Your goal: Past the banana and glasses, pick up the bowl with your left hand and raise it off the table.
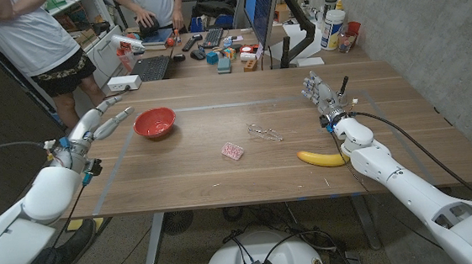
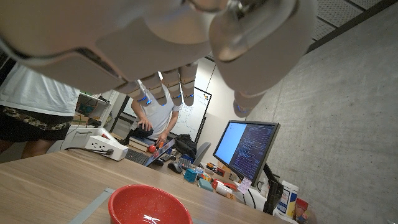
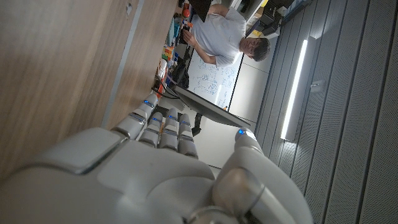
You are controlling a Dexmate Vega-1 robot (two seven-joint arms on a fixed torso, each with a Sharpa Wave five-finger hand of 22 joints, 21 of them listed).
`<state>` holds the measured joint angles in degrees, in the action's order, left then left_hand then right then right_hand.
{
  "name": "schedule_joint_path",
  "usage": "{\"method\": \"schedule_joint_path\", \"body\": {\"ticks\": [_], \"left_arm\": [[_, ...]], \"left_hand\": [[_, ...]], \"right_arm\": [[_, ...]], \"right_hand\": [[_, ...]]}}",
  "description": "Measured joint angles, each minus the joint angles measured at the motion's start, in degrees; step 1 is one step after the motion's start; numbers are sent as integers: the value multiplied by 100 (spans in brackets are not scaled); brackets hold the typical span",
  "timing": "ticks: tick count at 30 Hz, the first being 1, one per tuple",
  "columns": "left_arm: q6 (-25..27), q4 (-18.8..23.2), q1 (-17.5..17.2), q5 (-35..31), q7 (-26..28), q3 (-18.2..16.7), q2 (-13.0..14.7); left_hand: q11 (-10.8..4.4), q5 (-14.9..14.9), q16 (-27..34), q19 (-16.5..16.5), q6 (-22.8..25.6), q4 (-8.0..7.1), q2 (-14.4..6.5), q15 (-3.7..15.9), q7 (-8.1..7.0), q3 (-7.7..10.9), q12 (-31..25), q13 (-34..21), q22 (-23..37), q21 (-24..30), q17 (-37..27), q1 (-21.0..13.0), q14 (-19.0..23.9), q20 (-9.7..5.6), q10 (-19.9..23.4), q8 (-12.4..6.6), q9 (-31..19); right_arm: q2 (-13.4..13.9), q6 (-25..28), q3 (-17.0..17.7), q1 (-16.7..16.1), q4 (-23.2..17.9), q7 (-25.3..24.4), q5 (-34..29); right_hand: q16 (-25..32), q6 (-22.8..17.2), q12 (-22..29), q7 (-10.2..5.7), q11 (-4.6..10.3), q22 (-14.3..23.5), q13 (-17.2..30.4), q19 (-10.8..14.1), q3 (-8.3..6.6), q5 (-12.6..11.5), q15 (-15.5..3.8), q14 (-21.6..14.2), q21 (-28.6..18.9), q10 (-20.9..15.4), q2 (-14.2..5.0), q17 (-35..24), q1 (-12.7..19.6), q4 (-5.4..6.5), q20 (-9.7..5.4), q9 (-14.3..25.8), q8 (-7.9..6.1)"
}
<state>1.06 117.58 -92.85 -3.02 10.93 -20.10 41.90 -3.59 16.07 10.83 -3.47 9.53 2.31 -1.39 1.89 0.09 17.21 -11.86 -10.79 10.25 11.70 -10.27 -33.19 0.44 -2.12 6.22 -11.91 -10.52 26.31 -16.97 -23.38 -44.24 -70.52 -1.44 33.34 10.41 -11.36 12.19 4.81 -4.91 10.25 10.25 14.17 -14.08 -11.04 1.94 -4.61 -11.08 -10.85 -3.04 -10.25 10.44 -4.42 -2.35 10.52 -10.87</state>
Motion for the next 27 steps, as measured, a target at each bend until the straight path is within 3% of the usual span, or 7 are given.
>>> {"method": "schedule_joint_path", "body": {"ticks": [27], "left_arm": [[1100, 305, 195, -1333, 303, 383, 260]], "left_hand": [[-114, -48, 0, 91, -1, 111, 33, 16, -63, 17, 0, 0, 0, 0, 14, -184, 86, 7, 49, 0, -28]], "right_arm": [[-29, -34, -14, 40, 84, 52, 11]], "right_hand": [[0, 0, 0, 0, 0, 0, 0, 0, 0, 0, 0, 0, 0, 0, 0, 0, 0, 0, 0, 0, 0]]}}
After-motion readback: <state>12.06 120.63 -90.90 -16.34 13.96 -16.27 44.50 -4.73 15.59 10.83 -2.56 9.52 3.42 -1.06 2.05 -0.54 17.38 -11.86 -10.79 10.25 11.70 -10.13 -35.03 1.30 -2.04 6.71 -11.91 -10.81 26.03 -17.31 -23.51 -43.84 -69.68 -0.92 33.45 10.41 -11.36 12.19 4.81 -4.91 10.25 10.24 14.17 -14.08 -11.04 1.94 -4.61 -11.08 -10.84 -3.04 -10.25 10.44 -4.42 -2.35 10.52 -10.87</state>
